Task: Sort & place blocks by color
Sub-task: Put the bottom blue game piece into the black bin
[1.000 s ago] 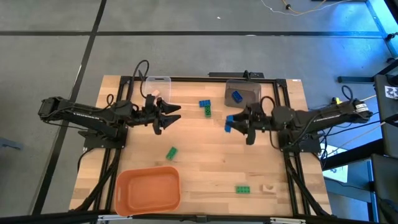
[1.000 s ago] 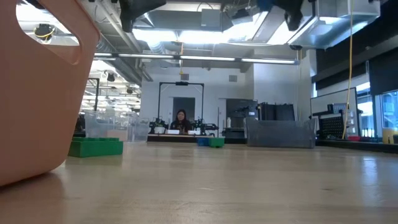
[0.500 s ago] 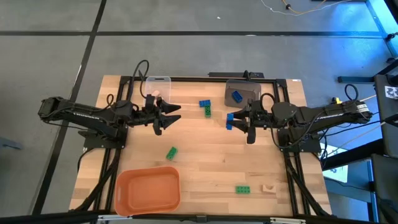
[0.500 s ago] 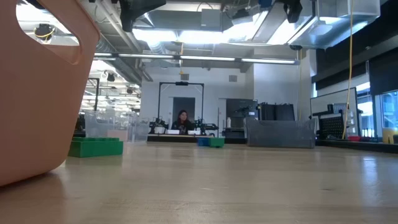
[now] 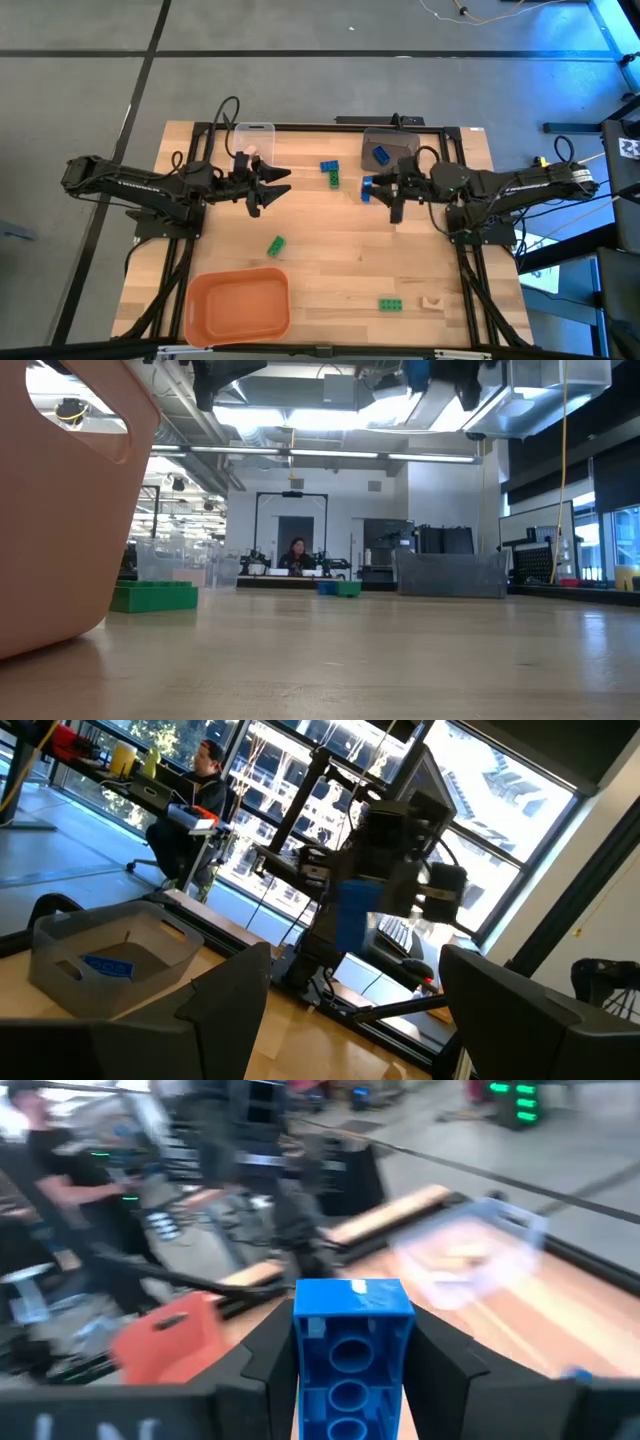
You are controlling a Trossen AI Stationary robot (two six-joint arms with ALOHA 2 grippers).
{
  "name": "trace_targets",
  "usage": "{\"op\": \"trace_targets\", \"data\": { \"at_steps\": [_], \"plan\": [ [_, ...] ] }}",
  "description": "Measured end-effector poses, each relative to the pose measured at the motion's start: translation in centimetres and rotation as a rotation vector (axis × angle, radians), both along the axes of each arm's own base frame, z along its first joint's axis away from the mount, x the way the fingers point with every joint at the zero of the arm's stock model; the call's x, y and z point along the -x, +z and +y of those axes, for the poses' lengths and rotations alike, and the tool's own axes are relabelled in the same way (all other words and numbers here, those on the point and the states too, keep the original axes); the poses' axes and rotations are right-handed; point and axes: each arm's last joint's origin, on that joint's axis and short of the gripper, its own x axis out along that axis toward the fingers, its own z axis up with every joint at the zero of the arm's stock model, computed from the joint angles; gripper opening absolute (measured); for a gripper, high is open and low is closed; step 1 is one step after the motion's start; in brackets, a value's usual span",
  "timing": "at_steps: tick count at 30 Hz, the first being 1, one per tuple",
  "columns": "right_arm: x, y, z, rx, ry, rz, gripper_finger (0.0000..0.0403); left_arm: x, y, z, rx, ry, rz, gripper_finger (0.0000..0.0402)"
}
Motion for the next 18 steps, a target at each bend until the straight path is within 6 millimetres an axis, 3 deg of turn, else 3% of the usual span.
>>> {"op": "trace_targets", "data": {
  "at_steps": [5,11,18],
  "plan": [
    [-0.5,-0.9,-3.8,-0.033,-0.189,0.104,0.0133,0.0,0.0,0.0,0.0,0.0,0.0,0.0282],
    [-0.6,-0.9,-10.2,0.016,-0.42,0.479,0.0133,0.0,0.0,0.0,0.001,0.0,0.0,0.0282],
    [-0.1,-6.3,-17.1,-0.088,-0.594,0.837,0.0133,0.0,0.0,0.0,0.001,0.0,0.0,0.0282]
  ]
}}
